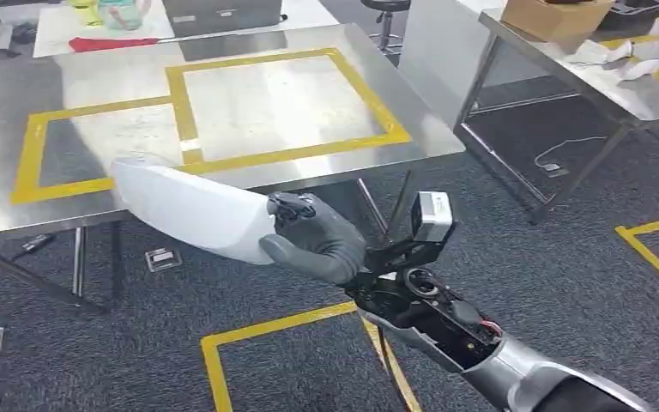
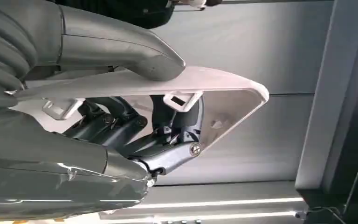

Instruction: Take the parts from the cabinet and place them on the table.

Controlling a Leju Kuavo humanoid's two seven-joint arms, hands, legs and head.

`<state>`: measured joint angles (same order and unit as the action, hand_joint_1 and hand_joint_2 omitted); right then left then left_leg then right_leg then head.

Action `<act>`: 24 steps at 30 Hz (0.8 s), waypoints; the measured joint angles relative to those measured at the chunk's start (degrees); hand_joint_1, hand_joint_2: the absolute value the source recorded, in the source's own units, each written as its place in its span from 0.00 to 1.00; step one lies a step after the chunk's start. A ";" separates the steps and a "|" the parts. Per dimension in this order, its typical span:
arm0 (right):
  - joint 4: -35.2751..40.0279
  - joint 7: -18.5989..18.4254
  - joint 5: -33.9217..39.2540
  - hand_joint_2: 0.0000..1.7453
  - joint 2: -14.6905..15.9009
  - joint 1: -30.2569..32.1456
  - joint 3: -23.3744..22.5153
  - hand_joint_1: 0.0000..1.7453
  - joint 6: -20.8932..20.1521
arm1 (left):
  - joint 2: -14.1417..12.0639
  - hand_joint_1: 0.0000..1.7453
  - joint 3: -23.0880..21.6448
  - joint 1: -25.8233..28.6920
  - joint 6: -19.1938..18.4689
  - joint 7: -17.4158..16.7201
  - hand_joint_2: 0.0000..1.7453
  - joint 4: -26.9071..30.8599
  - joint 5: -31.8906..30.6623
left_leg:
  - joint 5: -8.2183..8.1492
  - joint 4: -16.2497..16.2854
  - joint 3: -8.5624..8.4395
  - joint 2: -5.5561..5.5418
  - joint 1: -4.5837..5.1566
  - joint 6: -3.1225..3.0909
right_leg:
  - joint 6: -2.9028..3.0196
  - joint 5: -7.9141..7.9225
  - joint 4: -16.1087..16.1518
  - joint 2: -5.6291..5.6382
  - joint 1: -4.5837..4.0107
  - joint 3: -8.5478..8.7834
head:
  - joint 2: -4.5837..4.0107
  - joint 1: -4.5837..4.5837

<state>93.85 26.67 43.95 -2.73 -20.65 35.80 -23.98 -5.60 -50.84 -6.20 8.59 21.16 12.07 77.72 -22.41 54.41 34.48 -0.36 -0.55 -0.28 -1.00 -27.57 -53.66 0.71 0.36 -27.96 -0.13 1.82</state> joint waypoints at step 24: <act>-0.02 -0.09 0.00 1.00 0.00 0.06 0.04 1.00 0.09 | 0.04 0.00 0.00 -0.07 -0.09 -0.02 1.00 0.02 -0.15 | -4.44 13.21 5.37 0.01 -0.38 2.07 | 2.03 1.47 -0.01 -0.08 0.14 -0.87 | 0.00 -0.09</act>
<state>93.83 26.58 43.95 -2.73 -20.59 35.85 -23.89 -5.55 -50.84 -6.27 8.50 21.14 12.09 77.57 -26.86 67.62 39.84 -0.35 -0.93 1.79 1.03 -26.10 -53.67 0.62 0.50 -28.83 -0.13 1.73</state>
